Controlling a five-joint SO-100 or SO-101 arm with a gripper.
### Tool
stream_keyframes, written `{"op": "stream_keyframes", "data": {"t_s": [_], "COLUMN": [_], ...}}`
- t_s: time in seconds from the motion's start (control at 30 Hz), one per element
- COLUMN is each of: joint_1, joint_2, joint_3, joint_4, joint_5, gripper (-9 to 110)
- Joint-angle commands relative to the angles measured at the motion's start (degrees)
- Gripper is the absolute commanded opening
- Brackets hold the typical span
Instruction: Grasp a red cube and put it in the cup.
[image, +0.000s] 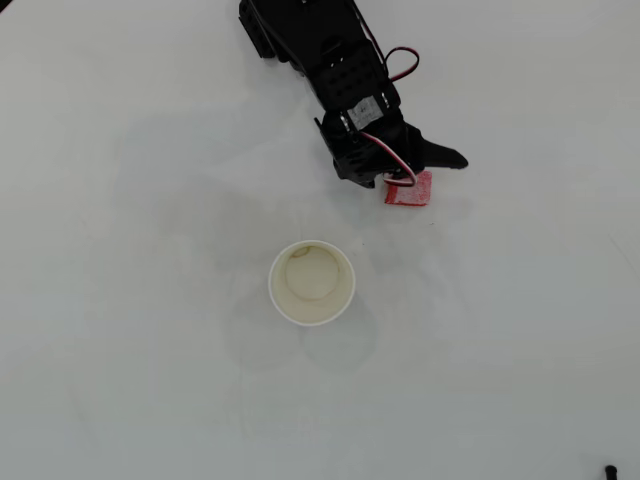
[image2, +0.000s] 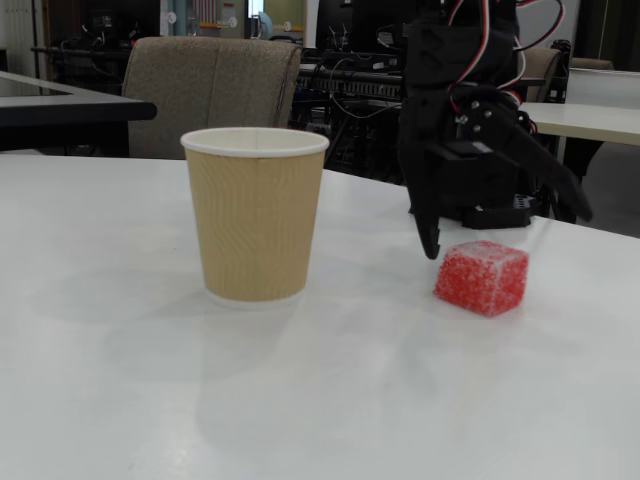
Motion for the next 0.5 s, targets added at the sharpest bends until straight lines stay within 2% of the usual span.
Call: {"op": "stream_keyframes", "data": {"t_s": [0.0, 0.07, 0.23, 0.47], "joint_1": [0.2, 0.4, 0.4, -0.3], "joint_2": [0.3, 0.1, 0.4, 1.2], "joint_3": [-2.5, -2.5, -1.6, -0.9], "joint_4": [-5.2, -7.5, -8.3, -6.0], "joint_5": [10.0, 16.7, 22.2, 18.5], "gripper": [51, 51, 51, 51]}}
